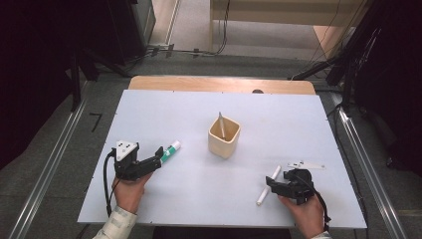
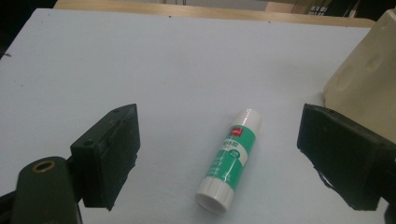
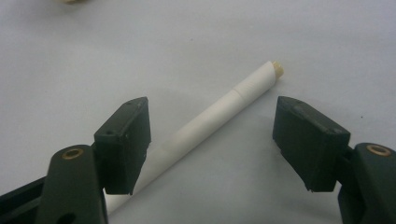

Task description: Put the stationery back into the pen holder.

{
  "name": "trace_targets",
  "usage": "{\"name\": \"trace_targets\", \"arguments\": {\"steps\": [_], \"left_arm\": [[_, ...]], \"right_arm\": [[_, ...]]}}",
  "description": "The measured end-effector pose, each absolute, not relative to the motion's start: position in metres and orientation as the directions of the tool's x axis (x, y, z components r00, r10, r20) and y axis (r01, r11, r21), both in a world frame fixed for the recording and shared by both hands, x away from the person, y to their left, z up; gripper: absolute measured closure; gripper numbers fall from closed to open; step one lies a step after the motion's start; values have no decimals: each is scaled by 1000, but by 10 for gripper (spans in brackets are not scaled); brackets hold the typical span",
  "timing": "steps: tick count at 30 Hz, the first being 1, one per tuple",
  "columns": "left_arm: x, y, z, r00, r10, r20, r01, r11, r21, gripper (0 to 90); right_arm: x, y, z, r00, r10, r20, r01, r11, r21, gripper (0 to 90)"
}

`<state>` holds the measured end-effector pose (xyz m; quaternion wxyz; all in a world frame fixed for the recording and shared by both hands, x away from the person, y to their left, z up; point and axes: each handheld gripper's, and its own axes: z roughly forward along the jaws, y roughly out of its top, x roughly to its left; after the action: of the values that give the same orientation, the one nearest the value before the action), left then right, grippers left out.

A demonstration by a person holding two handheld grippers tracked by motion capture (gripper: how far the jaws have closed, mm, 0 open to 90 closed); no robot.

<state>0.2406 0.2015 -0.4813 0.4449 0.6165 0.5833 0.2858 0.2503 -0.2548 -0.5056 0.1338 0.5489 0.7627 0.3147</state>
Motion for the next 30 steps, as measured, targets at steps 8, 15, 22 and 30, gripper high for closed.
{"name": "trace_targets", "arguments": {"steps": [8,15,22,30], "left_arm": [[241,202,-481,154,974,-167,463,79,883,142],[240,202,-481,155,974,-168,462,78,883,142],[240,202,-481,156,974,-166,462,76,883,142],[241,201,-481,156,974,-167,462,77,884,142]], "right_arm": [[248,-249,-509,-366,923,119,756,220,616,268],[246,-246,-510,-369,925,89,745,237,623,272],[246,-246,-510,-352,934,55,742,243,625,398],[246,-246,-510,-335,942,10,735,255,628,589]]}}
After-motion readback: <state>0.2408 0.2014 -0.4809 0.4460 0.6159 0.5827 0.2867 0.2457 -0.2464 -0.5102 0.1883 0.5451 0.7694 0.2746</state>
